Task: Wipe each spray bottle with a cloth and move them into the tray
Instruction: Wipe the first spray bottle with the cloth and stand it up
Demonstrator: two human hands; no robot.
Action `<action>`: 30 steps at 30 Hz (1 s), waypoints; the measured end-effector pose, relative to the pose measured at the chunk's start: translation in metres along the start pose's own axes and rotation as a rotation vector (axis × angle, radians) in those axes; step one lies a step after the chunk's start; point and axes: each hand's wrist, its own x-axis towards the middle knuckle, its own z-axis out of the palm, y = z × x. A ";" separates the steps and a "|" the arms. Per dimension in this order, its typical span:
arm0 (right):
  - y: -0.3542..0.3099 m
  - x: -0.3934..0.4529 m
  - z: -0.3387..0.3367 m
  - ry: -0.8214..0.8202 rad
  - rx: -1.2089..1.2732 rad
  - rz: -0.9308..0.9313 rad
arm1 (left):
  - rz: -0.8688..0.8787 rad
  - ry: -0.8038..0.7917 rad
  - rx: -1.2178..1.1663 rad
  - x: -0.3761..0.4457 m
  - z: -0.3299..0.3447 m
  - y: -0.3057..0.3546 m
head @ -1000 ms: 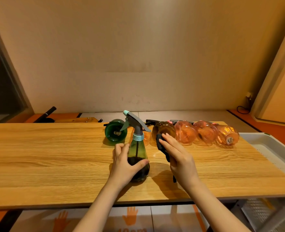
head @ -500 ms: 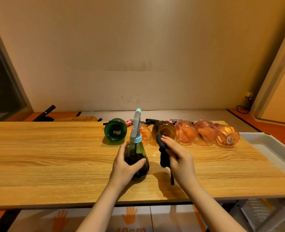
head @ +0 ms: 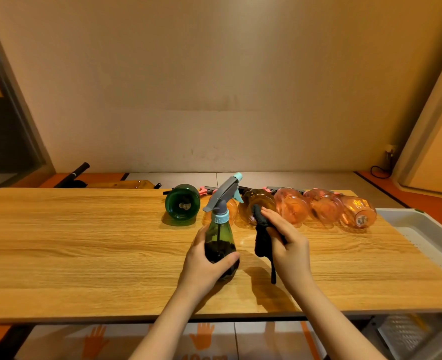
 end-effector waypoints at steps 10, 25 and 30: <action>-0.043 0.050 0.006 -0.049 -0.345 -0.581 | -0.054 -0.258 -0.245 0.010 -0.012 0.006; -0.025 0.049 0.000 -0.391 -0.693 -0.729 | 0.022 -0.252 -0.299 0.014 -0.011 -0.003; -0.039 0.060 -0.007 -0.291 -0.660 -0.762 | 0.052 -0.292 -0.277 0.016 -0.010 -0.001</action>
